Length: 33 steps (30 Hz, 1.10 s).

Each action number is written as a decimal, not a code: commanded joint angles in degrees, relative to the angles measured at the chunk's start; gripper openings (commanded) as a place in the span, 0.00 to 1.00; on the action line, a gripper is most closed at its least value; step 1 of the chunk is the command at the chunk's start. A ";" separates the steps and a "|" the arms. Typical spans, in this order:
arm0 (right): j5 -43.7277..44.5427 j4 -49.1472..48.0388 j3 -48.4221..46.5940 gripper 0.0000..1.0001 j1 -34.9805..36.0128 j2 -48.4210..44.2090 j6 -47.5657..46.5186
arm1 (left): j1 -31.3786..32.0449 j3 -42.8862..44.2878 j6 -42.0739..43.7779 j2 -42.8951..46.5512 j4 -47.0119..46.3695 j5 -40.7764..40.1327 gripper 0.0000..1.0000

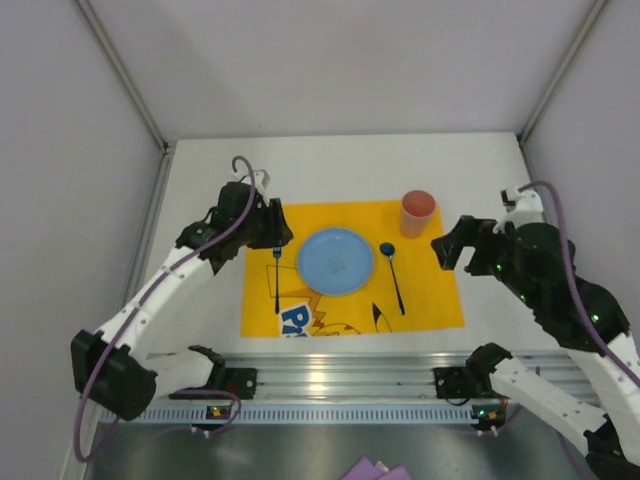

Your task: Set the dinner table for one person

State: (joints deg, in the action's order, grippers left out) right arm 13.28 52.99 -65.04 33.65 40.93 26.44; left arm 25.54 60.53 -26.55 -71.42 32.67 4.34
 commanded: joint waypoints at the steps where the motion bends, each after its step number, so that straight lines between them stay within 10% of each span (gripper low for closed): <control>1: -0.71 -4.30 -2.73 1.00 0.80 -4.01 -1.83 | 0.04 -0.58 1.58 9.35 1.18 -8.27 0.54; 12: -0.60 -4.56 14.58 1.00 0.89 -17.80 13.73 | 0.12 -28.75 15.82 41.57 -23.32 -26.74 0.49; 13: -2.10 -4.48 15.98 1.00 0.81 -18.25 14.43 | 0.12 -31.41 19.74 44.32 -25.87 -26.66 0.56; 14: -4.64 -4.56 16.69 1.00 0.80 -18.60 14.78 | 0.12 -34.05 22.39 46.70 -28.25 -25.97 0.98; 17: -7.73 -4.48 18.45 1.00 0.80 -19.31 15.66 | 0.12 -45.55 30.75 52.95 -38.96 -29.09 0.99; 25: -9.23 -2.73 15.29 1.00 0.80 -18.95 13.82 | -1.01 -54.99 28.22 44.63 -58.14 -37.56 0.99; 33: -9.85 3.25 12.05 1.00 0.80 -17.46 11.89 | -11.53 -59.04 23.57 15.11 -88.96 -33.88 0.99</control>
State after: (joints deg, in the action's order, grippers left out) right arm 4.23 53.84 -49.58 33.65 22.31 40.05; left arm 18.94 3.29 0.36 -47.37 -34.65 -30.85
